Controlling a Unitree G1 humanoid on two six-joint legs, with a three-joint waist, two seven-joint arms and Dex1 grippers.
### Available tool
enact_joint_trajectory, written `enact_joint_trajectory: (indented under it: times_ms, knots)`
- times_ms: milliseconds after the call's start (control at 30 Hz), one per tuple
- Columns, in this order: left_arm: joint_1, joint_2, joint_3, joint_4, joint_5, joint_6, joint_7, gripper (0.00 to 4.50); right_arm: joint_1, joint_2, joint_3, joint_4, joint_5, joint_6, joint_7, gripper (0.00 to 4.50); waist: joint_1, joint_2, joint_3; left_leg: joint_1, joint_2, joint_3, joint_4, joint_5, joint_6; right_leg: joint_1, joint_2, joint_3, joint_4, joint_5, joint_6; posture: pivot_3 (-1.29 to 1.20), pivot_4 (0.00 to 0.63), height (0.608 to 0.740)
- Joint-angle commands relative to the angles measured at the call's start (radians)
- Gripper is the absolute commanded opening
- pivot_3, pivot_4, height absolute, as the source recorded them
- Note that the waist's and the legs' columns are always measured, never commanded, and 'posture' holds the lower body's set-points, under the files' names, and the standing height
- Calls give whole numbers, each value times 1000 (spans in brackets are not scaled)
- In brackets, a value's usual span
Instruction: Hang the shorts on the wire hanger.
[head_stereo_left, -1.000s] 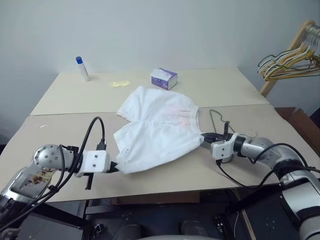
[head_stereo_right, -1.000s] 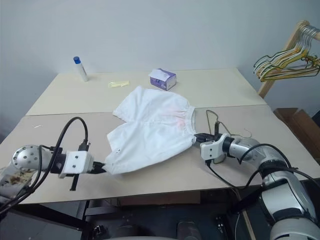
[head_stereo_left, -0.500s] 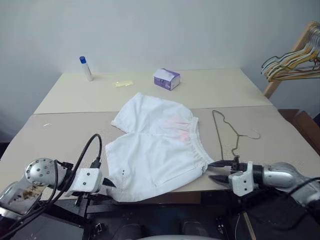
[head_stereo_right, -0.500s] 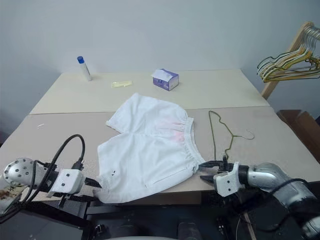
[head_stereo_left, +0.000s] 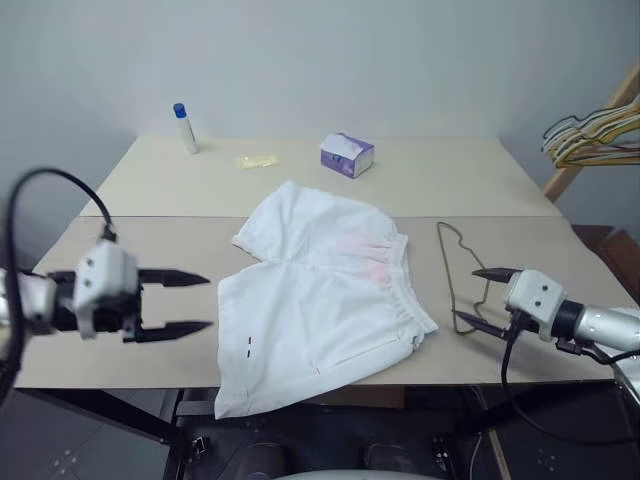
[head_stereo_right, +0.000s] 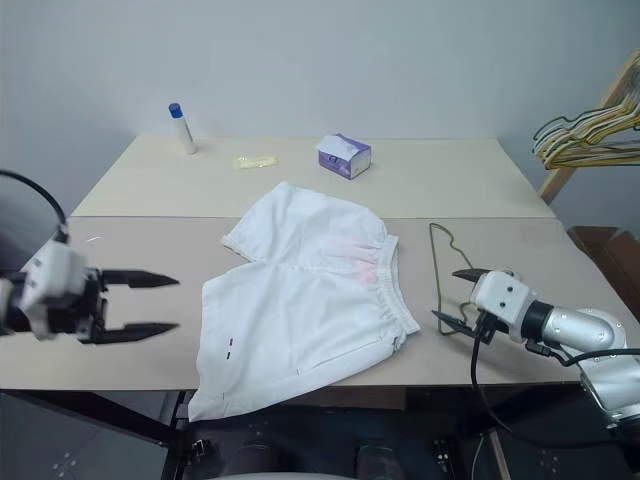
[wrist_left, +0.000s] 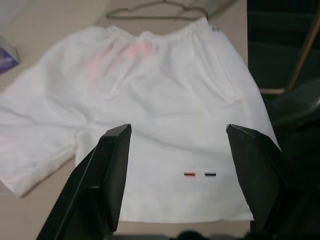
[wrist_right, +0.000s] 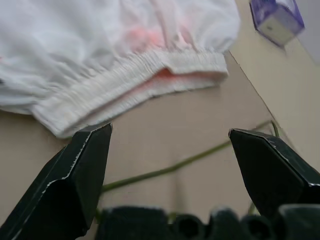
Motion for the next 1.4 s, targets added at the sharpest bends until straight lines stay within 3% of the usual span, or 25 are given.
enact_joint_trajectory:
  times_ms: [33,233,367,467,800,900,1067,1233,1300,1400]
  knots:
    - [-94,16,22,28,-63,78,-12,3282,-38,15,-26,-66,-45,323,-111,4402,0,0,1,-1,0,0,0,0,0,0,0,0,0,0,0,74,32,740]
    - [-256,-133,-178,-84,-11,161,169,3282,-151,127,-2,-141,-46,813,-223,4402,1,2,2,-2,-1,-1,1,0,0,1,0,-1,0,0,0,53,26,740]
    - [-285,-195,-240,-133,3,189,210,3282,-213,193,52,-97,-120,946,-275,4240,-6,2,2,-8,-1,-2,3,0,0,-3,1,-1,-1,1,1,39,23,740]
    - [-304,-216,-257,-148,9,202,230,3282,-226,205,71,-92,-161,1004,-297,3508,-11,0,1,-11,-1,-3,4,0,0,-5,2,-1,-2,1,1,31,17,740]
    - [-353,-297,-299,-124,51,203,300,3282,-233,203,31,-100,-251,998,-359,74,-4,0,1,-11,-2,-4,5,0,0,-3,1,-2,-3,2,2,21,9,740]
    - [-365,-320,-306,-103,76,185,304,3282,-254,214,14,-89,-287,975,-395,29,-11,0,1,-12,-3,-4,5,0,0,-4,1,-1,-3,2,2,5,1,740]
    - [-432,-397,-315,-46,115,189,385,3282,-264,211,-13,-75,-382,697,-480,29,-25,0,1,-12,-3,-4,5,0,0,-4,1,-1,-2,2,3,0,0,740]
    - [-546,-472,-308,24,91,301,497,3282,-254,156,35,-34,-562,140,-583,29,-35,0,1,-12,-3,-5,5,0,0,-4,1,-1,-3,2,3,-7,0,740]
    - [-606,-495,-305,64,78,355,530,3282,-270,87,101,13,-712,-128,-648,29,-39,0,1,-12,-3,-5,5,0,0,-5,1,0,-3,3,4,-14,0,740]
    - [-672,-504,-310,116,70,405,522,3282,-326,24,178,95,-904,-374,-757,29,-50,0,1,-12,-4,-5,5,0,-1,-5,1,0,-3,3,4,-16,0,740]
